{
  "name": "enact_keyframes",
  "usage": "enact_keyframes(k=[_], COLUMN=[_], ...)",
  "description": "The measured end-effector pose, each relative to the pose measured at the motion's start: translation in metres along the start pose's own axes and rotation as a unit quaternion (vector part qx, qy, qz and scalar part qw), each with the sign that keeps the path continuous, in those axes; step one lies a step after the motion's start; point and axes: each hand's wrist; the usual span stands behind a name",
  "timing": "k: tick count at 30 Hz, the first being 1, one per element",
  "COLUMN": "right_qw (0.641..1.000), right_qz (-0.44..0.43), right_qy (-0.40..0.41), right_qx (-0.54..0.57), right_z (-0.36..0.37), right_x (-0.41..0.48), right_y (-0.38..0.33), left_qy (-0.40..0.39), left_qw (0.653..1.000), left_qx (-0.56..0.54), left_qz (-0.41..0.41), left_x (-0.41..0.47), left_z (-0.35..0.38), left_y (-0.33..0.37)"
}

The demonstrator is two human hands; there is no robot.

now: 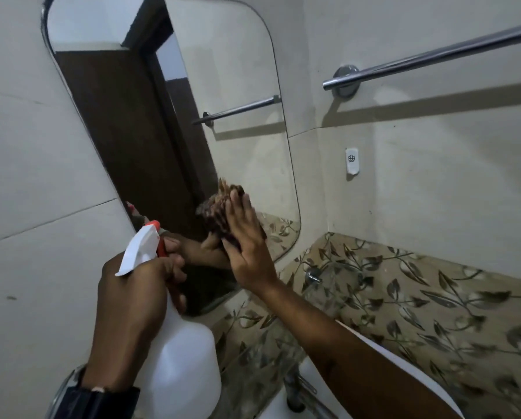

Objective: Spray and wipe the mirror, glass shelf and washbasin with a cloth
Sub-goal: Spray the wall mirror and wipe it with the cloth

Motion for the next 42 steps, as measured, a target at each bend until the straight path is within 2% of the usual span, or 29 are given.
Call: enact_keyframes(k=[1,2,3,5,7,9,11,13,15,17,19,21,23,26,28,29,31,33,35,37,40,42], right_qw=[1.000,0.999,0.994,0.969,0.944,0.947,0.966,0.985,0.990,0.976,0.941,0.910,0.923,0.976,0.985,0.982,0.950,0.894,0.867,0.897,0.958,0.968], right_qz=[0.014,0.043,0.090,0.210,0.275,0.261,0.204,0.136,0.112,0.177,0.285,0.359,0.329,0.177,0.148,0.167,0.276,0.402,0.451,0.398,0.264,0.236], right_qy=[0.006,0.026,0.055,0.129,0.174,0.179,0.152,0.106,0.083,0.123,0.175,0.196,0.185,0.122,0.079,0.081,0.131,0.180,0.192,0.176,0.096,0.071], right_qx=[0.001,0.003,0.010,0.033,0.050,0.046,0.040,0.022,0.019,0.031,0.049,0.064,0.069,0.036,0.029,0.034,0.064,0.082,0.088,0.079,0.062,0.052], right_z=[-0.002,-0.004,-0.006,-0.012,-0.023,-0.031,-0.032,-0.027,-0.021,-0.019,-0.022,-0.029,-0.034,-0.024,-0.011,-0.005,-0.001,-0.009,-0.020,-0.022,-0.003,0.008], right_x=[-0.011,-0.015,-0.013,0.013,0.055,0.090,0.096,0.074,0.039,0.016,0.028,0.056,0.074,0.049,0.002,-0.021,-0.042,-0.022,0.009,0.021,-0.018,-0.058], right_y=[0.010,0.020,0.027,0.036,0.039,0.034,0.022,0.019,0.030,0.050,0.062,0.058,0.047,0.029,0.031,0.037,0.057,0.073,0.079,0.068,0.035,0.032], left_qy=[0.032,0.075,0.082,0.045,0.034,0.044,0.053,0.051,0.051,0.041,0.037,0.057,0.050,0.040,0.033,0.036,0.055,0.087,0.113,0.113,0.135,0.137], left_qw=[0.998,0.997,0.996,0.999,0.998,0.998,0.998,0.997,0.997,0.996,0.994,0.996,0.996,0.994,0.992,0.992,0.993,0.993,0.992,0.992,0.988,0.987], left_qx=[-0.045,-0.031,-0.013,-0.004,-0.036,-0.037,-0.027,-0.042,-0.042,-0.046,-0.053,-0.009,0.004,0.003,-0.015,-0.033,-0.023,0.012,0.024,0.020,0.031,0.022], left_qz=[-0.032,0.001,0.022,0.014,-0.050,-0.036,-0.032,-0.037,-0.044,-0.071,-0.089,-0.068,-0.074,-0.099,-0.118,-0.119,-0.104,-0.079,-0.056,-0.055,-0.071,-0.079], left_x=[0.001,0.001,0.000,-0.007,-0.009,-0.004,-0.005,-0.004,-0.004,-0.001,0.003,0.008,0.011,0.014,0.010,0.005,-0.005,-0.014,-0.023,-0.029,-0.035,-0.038], left_z=[0.004,0.004,0.008,0.019,0.025,0.025,0.027,0.032,0.036,0.036,0.030,0.024,0.022,0.023,0.026,0.027,0.026,0.021,0.019,0.020,0.020,0.016], left_y=[-0.002,-0.005,-0.002,0.004,0.006,-0.001,-0.004,-0.006,-0.004,-0.003,-0.008,-0.015,-0.022,-0.026,-0.030,-0.031,-0.036,-0.040,-0.041,-0.043,-0.048,-0.050])
Point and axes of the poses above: each hand's wrist, its own x-axis towards the middle knuckle, its own z-axis out of the palm, y = z × x, and after that the axes turned 2 degrees about -x, right-handed
